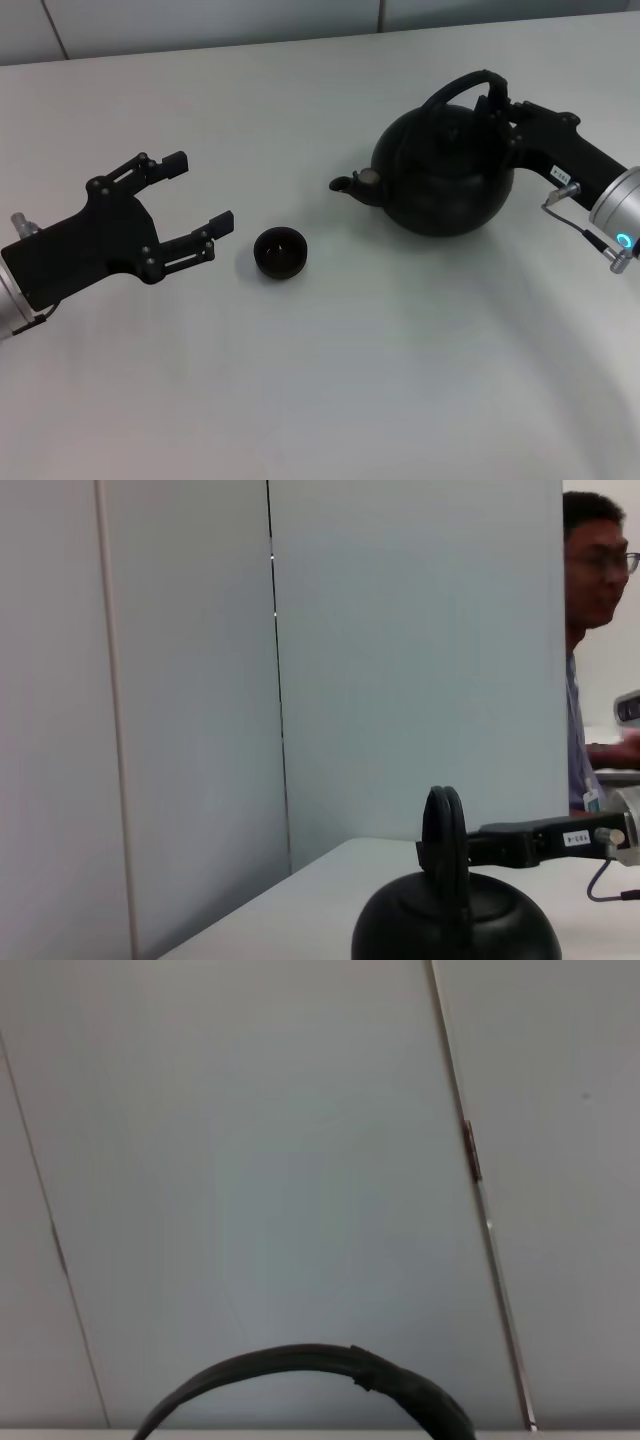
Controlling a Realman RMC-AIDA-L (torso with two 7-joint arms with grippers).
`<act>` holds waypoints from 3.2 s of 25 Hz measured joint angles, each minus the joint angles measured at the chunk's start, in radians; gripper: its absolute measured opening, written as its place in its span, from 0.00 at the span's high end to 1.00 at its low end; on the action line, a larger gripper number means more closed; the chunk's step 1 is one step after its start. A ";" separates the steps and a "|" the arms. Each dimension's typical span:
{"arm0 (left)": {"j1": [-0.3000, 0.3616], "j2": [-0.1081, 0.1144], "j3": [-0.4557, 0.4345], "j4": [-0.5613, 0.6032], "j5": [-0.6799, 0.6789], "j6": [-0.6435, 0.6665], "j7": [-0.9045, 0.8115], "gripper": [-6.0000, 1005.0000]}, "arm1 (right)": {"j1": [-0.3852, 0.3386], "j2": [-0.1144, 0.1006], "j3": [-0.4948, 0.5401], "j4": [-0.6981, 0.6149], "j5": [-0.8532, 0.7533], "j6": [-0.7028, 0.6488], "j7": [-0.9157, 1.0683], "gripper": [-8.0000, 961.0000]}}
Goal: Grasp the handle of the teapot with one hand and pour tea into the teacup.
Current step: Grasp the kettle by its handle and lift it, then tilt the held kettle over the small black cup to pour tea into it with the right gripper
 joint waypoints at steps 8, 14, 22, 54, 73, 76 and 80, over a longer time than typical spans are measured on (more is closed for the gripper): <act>0.005 -0.002 -0.001 -0.003 0.000 -0.003 0.009 0.14 | 0.020 -0.002 0.001 -0.008 -0.002 -0.021 0.000 0.86; 0.011 -0.003 -0.001 -0.004 -0.001 -0.005 0.009 0.15 | 0.027 -0.002 -0.045 -0.049 -0.010 -0.024 0.000 0.86; 0.021 0.000 0.007 -0.003 0.003 0.027 -0.002 0.15 | 0.050 -0.002 -0.117 -0.091 -0.012 -0.014 0.000 0.86; 0.058 0.001 0.008 -0.003 0.006 0.059 -0.003 0.15 | 0.130 0.002 -0.396 -0.230 -0.006 0.120 0.009 0.86; 0.063 -0.003 0.005 -0.007 0.005 0.057 -0.003 0.15 | 0.105 0.003 -0.468 -0.312 -0.008 0.114 0.012 0.87; 0.063 -0.003 0.005 -0.007 0.004 0.057 -0.003 0.15 | 0.101 0.003 -0.476 -0.325 -0.008 0.114 0.012 0.87; 0.065 -0.003 0.004 -0.007 0.004 0.054 -0.003 0.15 | 0.088 0.003 -0.510 -0.359 -0.006 0.113 0.012 0.87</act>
